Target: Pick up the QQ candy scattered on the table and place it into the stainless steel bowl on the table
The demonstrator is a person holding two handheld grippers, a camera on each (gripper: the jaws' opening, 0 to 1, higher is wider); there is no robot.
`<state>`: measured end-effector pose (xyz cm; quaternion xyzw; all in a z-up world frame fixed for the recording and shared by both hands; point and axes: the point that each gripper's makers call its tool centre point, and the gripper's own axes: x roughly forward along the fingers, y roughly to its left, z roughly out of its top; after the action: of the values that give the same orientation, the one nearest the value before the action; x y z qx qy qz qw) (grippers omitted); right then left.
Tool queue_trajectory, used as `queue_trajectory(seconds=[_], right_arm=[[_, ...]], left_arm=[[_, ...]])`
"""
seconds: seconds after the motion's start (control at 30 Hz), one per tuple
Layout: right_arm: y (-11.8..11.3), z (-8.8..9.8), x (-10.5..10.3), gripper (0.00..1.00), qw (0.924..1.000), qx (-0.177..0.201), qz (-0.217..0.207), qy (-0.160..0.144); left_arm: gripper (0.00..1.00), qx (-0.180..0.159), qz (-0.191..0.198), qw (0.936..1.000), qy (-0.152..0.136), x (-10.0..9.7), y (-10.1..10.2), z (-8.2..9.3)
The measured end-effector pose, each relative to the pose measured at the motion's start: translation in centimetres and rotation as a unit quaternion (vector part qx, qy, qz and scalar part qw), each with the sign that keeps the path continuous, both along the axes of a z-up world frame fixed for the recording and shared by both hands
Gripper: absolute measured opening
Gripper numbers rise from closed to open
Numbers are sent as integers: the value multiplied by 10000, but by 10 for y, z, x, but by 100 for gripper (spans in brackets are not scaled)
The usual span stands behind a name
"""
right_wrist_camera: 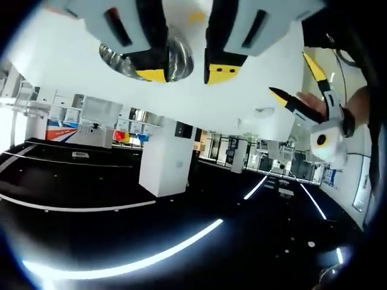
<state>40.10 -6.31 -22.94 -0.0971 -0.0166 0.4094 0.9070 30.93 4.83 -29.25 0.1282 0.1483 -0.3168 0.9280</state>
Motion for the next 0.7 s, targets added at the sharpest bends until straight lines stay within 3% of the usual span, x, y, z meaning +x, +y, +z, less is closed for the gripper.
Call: queue_trajectory(seconds=[0.2,0.5,0.7], right_arm=[[33,-47,-12,15,9979,-235,339,490],[106,-92,-30,14,9915,-522,951,713],[118,-122,-26,13,9888,-960,944,640]], left_arm=[[70,19,11,10000,25,1,2,-2],[70,-43,51,10000,-39,0,5,2],[70,-81,50,9999,-41,-2,7,2]])
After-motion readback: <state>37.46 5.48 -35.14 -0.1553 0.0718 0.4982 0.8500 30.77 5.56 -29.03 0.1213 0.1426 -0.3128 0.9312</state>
